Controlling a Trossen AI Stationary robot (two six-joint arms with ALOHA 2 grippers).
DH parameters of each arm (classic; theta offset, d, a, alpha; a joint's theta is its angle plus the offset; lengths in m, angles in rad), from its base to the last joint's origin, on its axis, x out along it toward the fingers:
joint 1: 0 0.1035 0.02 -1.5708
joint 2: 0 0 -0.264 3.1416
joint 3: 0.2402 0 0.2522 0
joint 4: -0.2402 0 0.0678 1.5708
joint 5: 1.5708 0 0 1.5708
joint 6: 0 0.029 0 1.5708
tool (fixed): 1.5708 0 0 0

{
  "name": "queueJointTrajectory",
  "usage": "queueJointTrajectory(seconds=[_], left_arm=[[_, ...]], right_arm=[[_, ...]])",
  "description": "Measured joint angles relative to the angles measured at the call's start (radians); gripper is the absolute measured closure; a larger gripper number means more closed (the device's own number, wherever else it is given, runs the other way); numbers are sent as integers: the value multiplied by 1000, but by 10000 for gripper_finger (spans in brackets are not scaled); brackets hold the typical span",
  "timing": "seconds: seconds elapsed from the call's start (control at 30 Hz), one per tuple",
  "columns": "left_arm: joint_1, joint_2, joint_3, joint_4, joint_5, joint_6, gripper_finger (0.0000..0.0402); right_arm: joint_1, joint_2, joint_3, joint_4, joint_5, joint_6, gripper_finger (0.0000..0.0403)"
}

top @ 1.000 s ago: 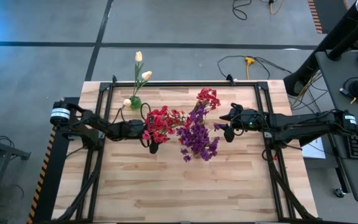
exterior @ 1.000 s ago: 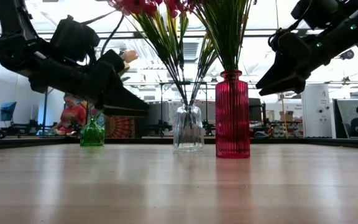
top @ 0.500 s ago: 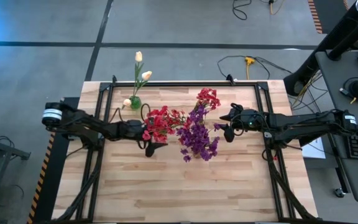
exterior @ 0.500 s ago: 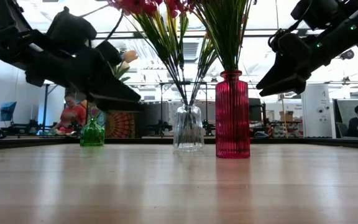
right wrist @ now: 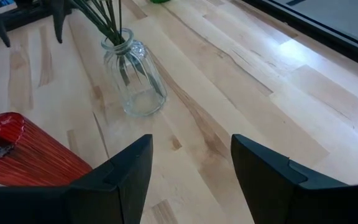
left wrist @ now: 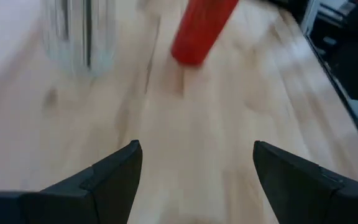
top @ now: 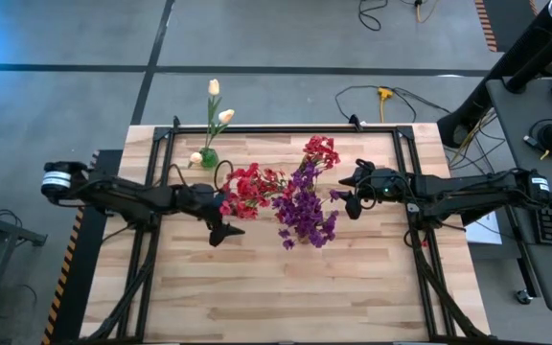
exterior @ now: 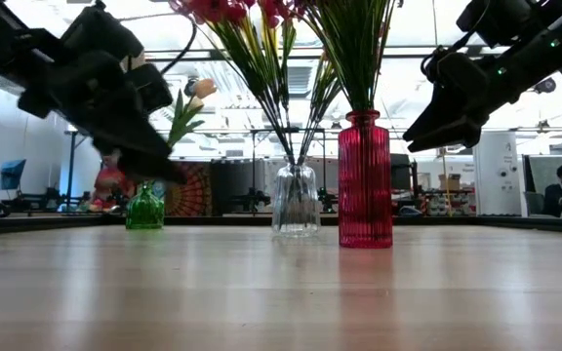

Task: Sort flowers into vase by color
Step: Adjust the transparent vase

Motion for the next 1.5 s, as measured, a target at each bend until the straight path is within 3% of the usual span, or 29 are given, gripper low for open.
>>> queueJointTrajectory(seconds=[0.2, 0.33, 0.6, 0.93, 1.27, 1.5], left_arm=[[-2, -99, 0, -237, 35, -130, 113], [-26, -144, 0, -329, 115, -190, 113], [-72, -147, 0, -483, 145, -296, 113], [-144, -109, 0, -469, 123, -309, 113], [-295, -97, 0, -470, 119, -478, 113], [-369, -97, 0, -366, 97, -385, 113]], right_arm=[[0, 0, 0, 0, 0, 0, 193], [0, 0, 0, 0, 0, 12, 193], [0, 0, 0, 0, -5, 18, 193], [0, 0, 0, 0, -32, 26, 193], [13, 0, 0, 0, -31, 27, 193], [41, 0, 0, 0, -31, 44, 193]])
